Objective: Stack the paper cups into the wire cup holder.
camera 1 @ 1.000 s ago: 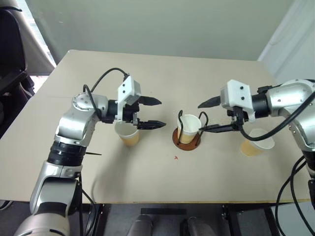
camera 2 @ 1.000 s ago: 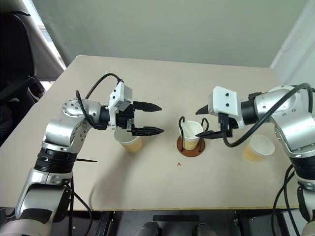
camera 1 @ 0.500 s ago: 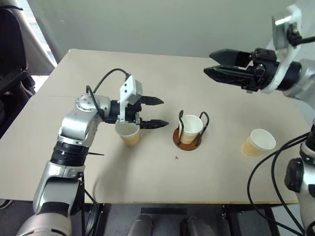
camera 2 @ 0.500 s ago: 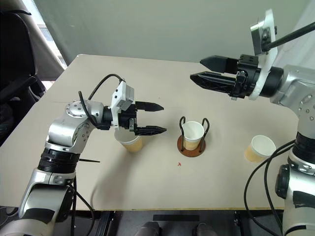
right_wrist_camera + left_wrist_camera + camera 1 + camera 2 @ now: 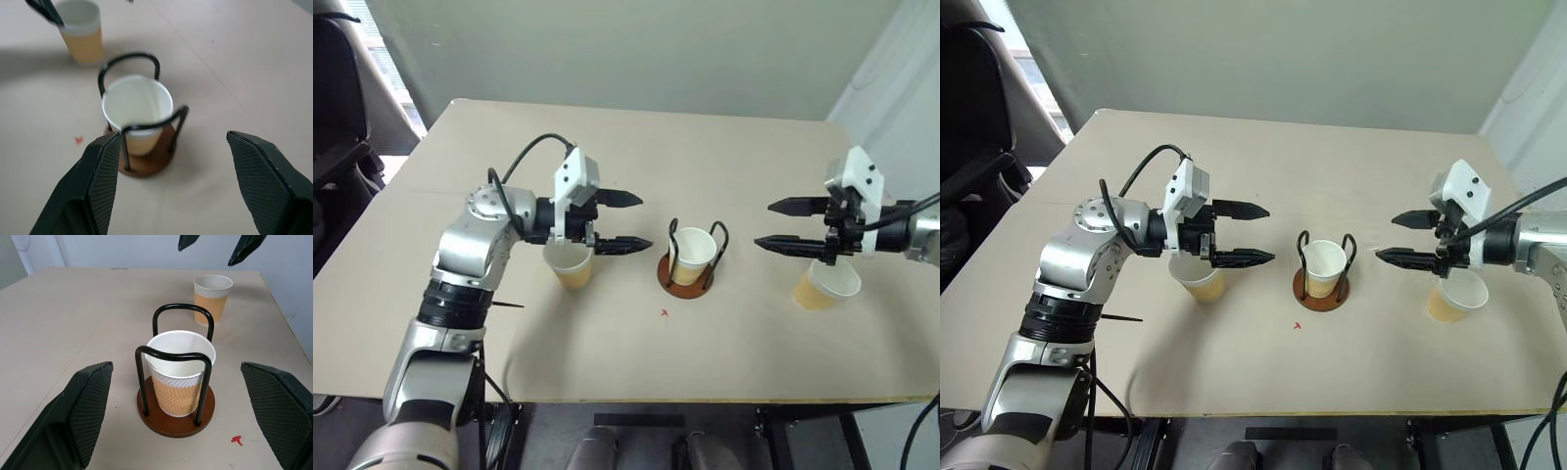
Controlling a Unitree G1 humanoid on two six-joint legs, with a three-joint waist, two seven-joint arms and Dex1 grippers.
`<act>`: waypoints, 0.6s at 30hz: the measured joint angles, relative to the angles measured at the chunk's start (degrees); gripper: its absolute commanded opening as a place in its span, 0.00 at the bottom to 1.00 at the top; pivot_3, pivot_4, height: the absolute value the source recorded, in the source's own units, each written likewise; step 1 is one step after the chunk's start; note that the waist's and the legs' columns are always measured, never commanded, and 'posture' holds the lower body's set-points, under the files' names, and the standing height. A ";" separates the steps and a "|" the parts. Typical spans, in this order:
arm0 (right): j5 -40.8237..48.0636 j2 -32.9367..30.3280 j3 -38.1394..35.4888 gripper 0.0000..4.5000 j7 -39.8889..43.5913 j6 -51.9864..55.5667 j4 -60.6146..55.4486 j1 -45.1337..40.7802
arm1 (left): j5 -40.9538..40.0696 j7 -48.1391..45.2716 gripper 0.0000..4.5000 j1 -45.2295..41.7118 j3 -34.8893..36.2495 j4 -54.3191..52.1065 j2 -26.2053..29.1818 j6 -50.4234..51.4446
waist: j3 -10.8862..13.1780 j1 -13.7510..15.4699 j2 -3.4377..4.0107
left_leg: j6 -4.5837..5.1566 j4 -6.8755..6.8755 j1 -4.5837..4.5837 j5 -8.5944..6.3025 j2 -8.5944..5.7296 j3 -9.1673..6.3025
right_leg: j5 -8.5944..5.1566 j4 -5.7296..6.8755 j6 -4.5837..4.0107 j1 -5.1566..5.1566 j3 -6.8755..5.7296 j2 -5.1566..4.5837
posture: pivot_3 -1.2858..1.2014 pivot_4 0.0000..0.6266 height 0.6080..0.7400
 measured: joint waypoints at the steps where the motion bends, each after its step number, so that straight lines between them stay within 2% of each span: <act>1: -0.72 -0.54 -0.07 0.77 0.21 -0.76 0.14 1.75 | 0.01 -0.01 1.00 0.00 0.01 0.01 0.00 -0.02 | 0.00 0.05 0.00 | 0.01 0.02 -0.02 0.01 -0.01 0.00 | 0.02 -0.01 0.02 0.01 0.00 0.00 | 0.52 0.24 1.00; 18: -6.08 -4.42 -3.63 0.77 0.30 -5.56 1.25 14.40 | 0.12 -0.33 1.00 -0.06 -0.03 1.21 -0.17 -0.92 | 0.00 0.01 0.00 | 0.08 0.04 -0.01 0.04 -0.03 0.17 | 0.10 -0.03 0.10 0.00 0.10 -0.01 | 0.52 0.24 1.00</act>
